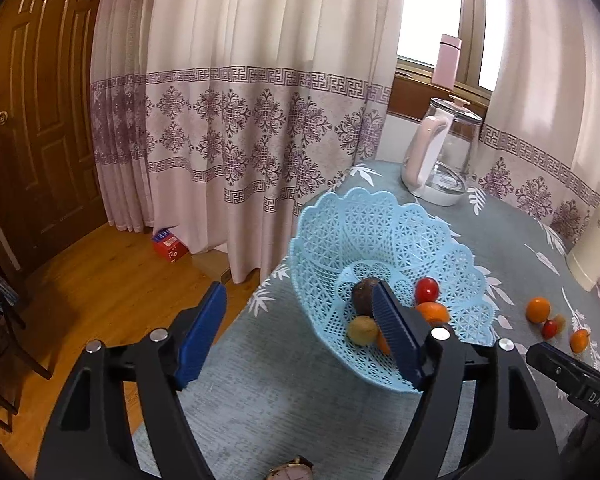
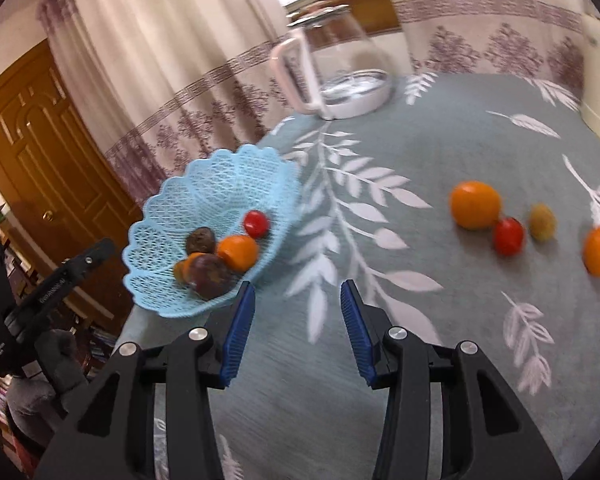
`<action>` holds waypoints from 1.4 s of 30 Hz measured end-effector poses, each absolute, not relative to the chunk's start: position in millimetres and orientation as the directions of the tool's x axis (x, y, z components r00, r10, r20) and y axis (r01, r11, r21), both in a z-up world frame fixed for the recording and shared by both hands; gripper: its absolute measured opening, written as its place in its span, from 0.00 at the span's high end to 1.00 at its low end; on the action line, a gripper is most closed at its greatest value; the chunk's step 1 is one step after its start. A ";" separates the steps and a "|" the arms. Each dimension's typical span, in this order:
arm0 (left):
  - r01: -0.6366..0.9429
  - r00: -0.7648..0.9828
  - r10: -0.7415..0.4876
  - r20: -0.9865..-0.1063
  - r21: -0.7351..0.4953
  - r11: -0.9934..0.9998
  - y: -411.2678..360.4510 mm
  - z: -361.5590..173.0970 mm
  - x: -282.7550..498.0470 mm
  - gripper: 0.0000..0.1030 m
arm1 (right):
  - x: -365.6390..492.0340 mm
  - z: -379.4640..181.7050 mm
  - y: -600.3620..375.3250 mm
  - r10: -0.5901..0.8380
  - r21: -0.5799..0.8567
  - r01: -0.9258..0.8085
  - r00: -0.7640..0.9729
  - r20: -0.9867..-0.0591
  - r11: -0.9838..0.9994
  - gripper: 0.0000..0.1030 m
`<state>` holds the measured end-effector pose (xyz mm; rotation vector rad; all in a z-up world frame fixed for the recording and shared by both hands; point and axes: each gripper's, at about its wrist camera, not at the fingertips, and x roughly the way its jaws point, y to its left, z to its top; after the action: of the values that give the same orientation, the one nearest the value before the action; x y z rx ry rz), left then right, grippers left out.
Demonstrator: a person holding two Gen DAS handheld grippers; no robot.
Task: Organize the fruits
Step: 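Lower the passion fruit into the basket and open the right gripper, then grasp the large orange on the table with the right gripper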
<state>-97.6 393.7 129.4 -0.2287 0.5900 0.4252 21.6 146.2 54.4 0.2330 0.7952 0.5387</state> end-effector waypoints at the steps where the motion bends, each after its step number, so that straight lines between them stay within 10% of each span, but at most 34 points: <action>1: -0.446 0.749 0.318 -0.582 -0.087 0.891 392.0 129.3 -97.2 0.24 | 21.8 52.6 141.5 0.537 0.399 -0.359 0.576 -0.616 0.844 0.56; 42: -0.251 0.793 0.193 -0.578 -0.022 0.968 287.3 143.1 -66.2 0.18 | 54.9 25.6 -37.4 0.219 0.354 0.046 0.709 -0.671 0.934 0.56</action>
<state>-66.2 287.3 143.1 -0.0995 0.6105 0.2390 54.9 -37.4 25.6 0.3618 0.7817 0.0983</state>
